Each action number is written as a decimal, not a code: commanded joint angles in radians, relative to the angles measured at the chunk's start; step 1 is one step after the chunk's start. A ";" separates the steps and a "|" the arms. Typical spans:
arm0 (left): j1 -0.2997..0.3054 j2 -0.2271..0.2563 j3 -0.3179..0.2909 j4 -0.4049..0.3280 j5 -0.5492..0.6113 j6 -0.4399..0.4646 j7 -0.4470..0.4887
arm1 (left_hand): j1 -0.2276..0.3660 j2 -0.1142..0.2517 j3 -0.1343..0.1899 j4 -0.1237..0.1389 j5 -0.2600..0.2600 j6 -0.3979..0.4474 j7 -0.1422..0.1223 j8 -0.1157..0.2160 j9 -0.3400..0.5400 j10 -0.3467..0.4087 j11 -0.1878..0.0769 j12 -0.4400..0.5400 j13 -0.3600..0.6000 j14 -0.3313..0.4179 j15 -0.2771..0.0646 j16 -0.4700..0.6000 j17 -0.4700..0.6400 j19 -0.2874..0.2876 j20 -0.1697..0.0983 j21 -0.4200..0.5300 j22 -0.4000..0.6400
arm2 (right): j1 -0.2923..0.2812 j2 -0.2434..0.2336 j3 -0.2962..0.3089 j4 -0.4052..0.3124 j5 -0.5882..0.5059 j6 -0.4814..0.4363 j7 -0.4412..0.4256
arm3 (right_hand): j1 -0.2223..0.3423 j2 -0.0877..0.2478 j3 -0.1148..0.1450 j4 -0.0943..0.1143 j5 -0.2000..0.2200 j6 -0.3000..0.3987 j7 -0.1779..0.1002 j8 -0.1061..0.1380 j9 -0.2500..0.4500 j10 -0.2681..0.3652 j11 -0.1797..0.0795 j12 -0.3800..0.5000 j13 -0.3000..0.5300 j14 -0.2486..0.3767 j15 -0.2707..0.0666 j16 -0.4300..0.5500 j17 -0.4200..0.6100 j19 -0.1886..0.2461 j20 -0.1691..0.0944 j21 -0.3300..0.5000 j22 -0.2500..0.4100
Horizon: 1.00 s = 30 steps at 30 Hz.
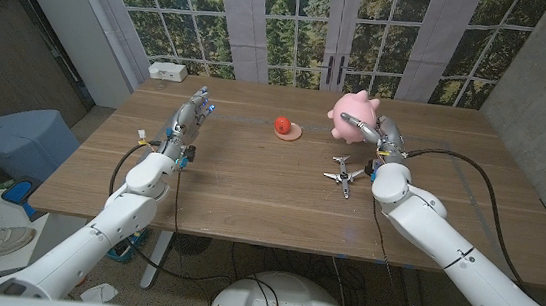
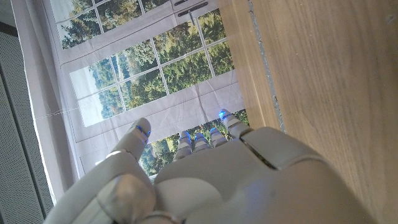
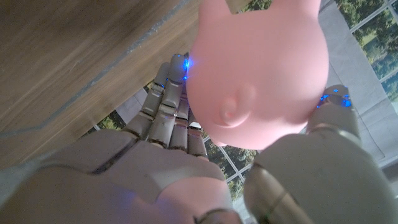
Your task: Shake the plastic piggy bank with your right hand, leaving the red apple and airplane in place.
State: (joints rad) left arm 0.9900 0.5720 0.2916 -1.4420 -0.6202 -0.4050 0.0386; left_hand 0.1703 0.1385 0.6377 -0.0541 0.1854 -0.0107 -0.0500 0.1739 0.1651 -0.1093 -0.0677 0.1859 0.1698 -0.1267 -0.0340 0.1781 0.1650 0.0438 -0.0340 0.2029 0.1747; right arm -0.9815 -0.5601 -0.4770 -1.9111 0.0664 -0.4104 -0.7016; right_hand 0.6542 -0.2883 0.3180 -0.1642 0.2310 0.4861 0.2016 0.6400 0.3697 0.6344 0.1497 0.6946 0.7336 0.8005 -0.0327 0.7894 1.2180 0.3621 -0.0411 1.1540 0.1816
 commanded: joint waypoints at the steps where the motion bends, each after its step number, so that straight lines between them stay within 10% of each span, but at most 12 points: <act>1: 0.006 -0.004 -0.002 -0.003 0.003 -0.010 0.004 | 0.007 0.044 0.003 -0.002 0.001 0.000 0.002 0.004 0.005 0.001 0.004 0.004 0.005 0.002 -0.027 0.001 0.005 0.008 -0.035 0.000 0.005 | -0.054 0.162 0.036 0.122 -0.111 0.247 -0.298 | 0.410 0.399 0.080 0.014 0.004 0.434 -0.285 0.005 0.058 0.346 -0.340 0.005 0.174 0.057 -0.189 0.001 0.003 -0.001 -0.044 0.009 0.001; 30: -0.006 -0.014 0.001 0.020 0.000 -0.019 -0.003 | 0.007 0.045 0.003 -0.001 0.001 0.000 0.002 0.004 0.005 0.001 0.005 0.004 0.005 0.002 -0.027 0.001 0.005 0.007 -0.035 0.000 0.005 | -0.063 0.176 0.060 0.128 -0.144 0.273 -0.235 | 0.410 0.397 0.080 0.013 0.005 0.436 -0.288 0.002 0.062 0.348 -0.343 0.004 0.181 0.061 -0.189 0.005 0.003 -0.004 -0.046 0.014 0.000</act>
State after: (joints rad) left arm 0.9869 0.5606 0.2914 -1.4284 -0.6188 -0.4219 0.0378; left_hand 0.1703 0.1384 0.6377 -0.0540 0.1854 -0.0107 -0.0500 0.1739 0.1651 -0.1093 -0.0677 0.1858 0.1698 -0.1267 -0.0340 0.1781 0.1650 0.0470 -0.0341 0.2029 0.1747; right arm -1.0402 -0.3606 -0.4196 -1.7662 -0.0734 -0.1229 -0.9962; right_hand 0.6541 -0.2883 0.3180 -0.1642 0.2299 0.4862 0.2017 0.6365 0.3697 0.6345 0.1496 0.6883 0.7478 0.8008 -0.0324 0.7895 1.2205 0.3622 -0.0410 1.1616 0.1815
